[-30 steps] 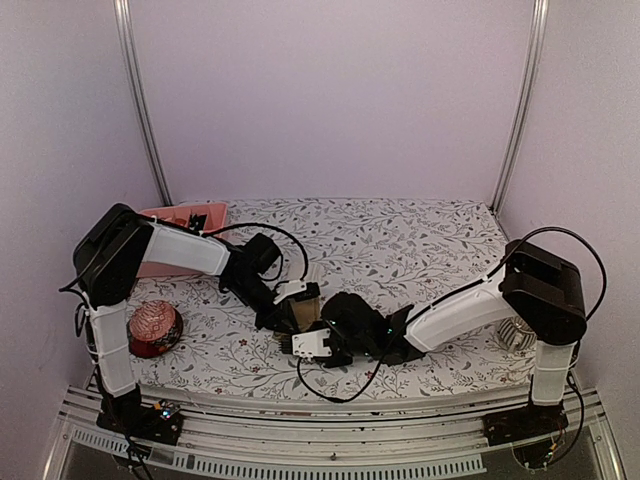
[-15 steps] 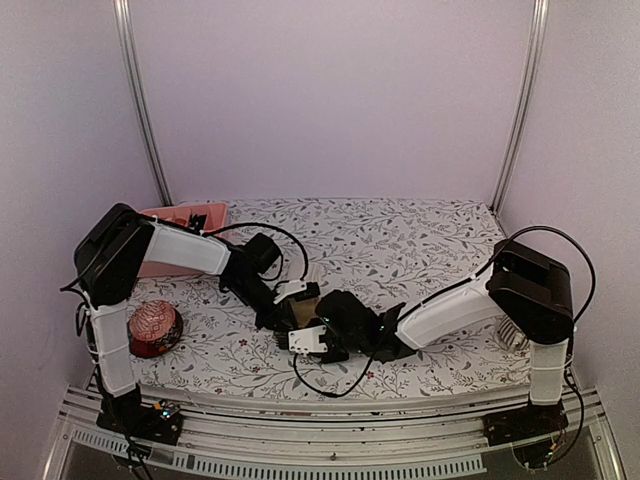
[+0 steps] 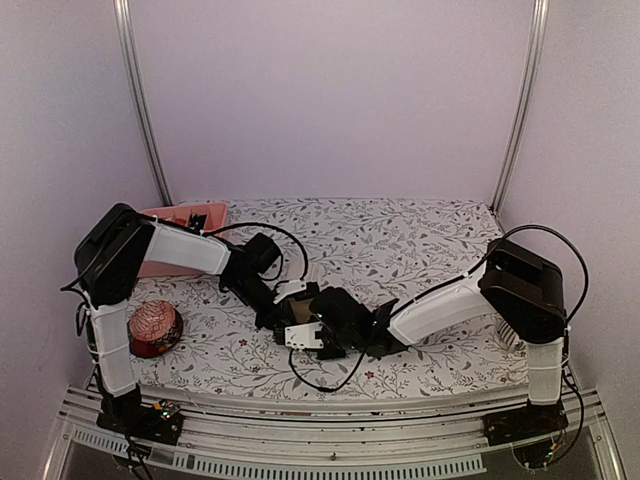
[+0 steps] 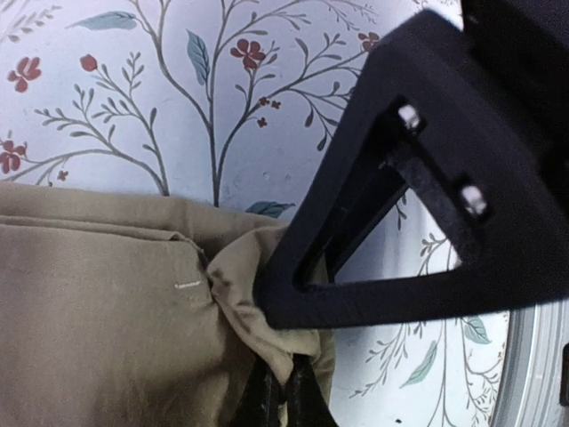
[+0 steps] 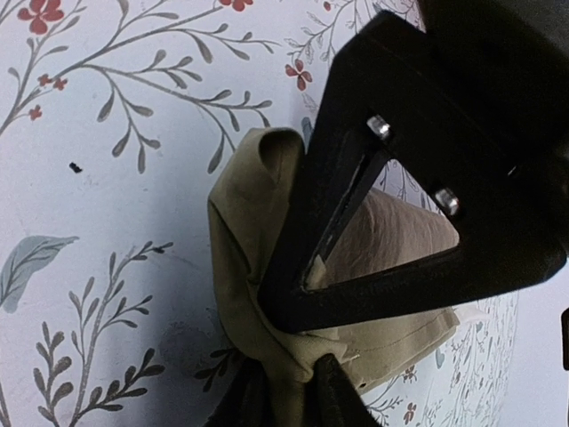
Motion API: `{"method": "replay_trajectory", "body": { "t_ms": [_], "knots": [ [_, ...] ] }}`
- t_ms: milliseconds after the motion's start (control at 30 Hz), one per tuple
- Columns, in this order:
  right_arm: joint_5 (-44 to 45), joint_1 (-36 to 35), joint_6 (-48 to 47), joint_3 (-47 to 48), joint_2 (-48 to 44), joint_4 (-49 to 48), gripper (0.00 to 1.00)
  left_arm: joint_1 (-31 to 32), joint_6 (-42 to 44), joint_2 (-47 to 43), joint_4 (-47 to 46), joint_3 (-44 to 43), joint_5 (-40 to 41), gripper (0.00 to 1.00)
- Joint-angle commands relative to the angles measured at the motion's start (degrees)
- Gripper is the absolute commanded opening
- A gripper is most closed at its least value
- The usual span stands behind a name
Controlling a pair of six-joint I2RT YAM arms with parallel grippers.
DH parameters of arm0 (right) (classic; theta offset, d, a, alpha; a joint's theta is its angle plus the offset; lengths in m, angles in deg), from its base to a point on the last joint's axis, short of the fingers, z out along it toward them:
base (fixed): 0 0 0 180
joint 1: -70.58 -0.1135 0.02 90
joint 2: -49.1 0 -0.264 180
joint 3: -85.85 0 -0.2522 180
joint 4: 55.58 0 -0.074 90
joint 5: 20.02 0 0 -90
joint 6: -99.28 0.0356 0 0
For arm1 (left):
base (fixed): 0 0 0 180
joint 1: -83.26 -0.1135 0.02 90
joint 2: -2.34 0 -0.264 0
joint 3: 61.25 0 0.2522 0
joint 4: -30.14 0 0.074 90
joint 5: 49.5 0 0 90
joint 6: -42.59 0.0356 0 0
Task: Roll the underwear
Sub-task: Roll the underwear at the center of the board.
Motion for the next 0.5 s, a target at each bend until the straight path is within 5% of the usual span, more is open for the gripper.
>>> {"method": "replay_trajectory", "body": {
  "t_ms": [0,133,333,467],
  "knots": [
    [-1.08,1.40,1.46,1.58,3.44,8.15,0.08,-0.66,0.26,1.43,1.85,-0.02,1.43,0.04],
    [-2.77,1.57,3.38,2.88,3.08,11.33,0.03,-1.18,0.21,-2.42,1.63,0.69,1.49,0.16],
    [-6.05,1.63,6.37,3.30,2.49,16.45,0.03,-3.76,-0.23,-13.47,-1.78,4.12,3.01,0.72],
    [-8.76,1.90,8.52,6.53,2.48,20.30,0.03,-6.49,0.42,-18.69,-5.31,7.00,5.50,0.96]
  ]
}}
